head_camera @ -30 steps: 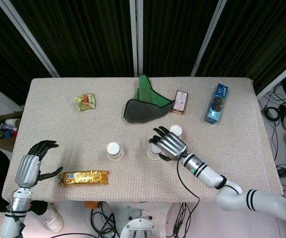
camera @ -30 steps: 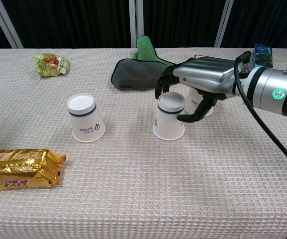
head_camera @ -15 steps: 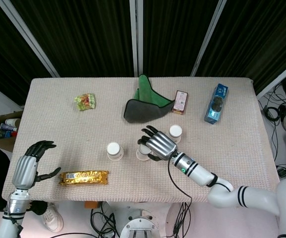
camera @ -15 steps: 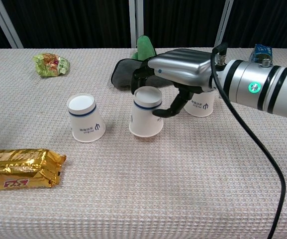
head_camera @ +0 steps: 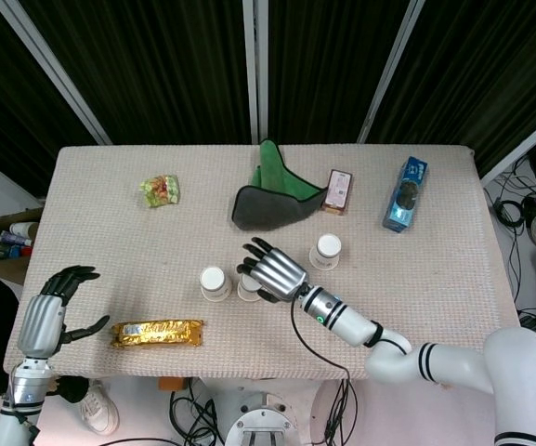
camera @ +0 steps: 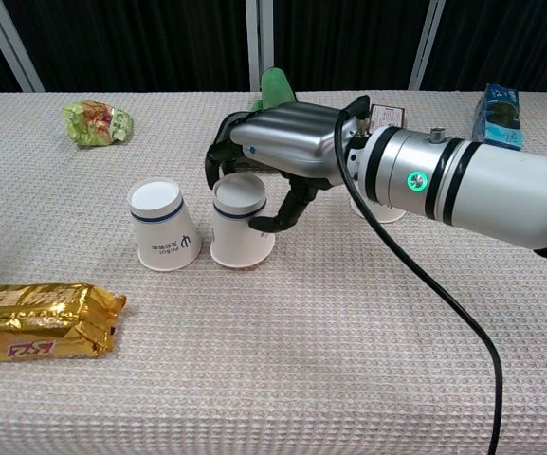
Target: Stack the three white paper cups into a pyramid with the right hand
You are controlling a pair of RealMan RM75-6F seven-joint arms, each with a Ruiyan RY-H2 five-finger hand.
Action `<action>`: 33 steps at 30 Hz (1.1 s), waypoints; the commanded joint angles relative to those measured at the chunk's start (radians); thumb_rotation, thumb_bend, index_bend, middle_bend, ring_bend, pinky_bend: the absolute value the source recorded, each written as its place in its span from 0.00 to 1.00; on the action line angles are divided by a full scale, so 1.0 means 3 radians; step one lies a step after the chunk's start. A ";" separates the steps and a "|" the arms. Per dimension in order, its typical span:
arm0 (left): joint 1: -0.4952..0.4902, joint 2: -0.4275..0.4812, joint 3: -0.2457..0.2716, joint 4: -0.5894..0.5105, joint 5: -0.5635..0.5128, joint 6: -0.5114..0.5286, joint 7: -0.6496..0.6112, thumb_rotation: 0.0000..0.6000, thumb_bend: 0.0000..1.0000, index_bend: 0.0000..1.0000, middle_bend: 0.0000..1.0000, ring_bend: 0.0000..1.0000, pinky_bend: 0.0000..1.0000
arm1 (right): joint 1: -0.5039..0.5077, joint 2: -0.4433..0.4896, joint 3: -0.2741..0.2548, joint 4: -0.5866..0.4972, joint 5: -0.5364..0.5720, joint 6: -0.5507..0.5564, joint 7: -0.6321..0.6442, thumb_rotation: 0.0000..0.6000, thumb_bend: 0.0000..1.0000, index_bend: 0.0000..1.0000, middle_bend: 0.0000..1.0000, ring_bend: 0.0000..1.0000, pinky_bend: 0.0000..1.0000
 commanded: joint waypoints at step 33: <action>0.0031 -0.0027 -0.0008 0.0094 0.0008 0.0000 -0.0115 1.00 0.15 0.28 0.23 0.17 0.21 | 0.0121 -0.0202 -0.0071 0.0227 0.0026 0.0062 0.0076 1.00 0.35 0.40 0.38 0.10 0.11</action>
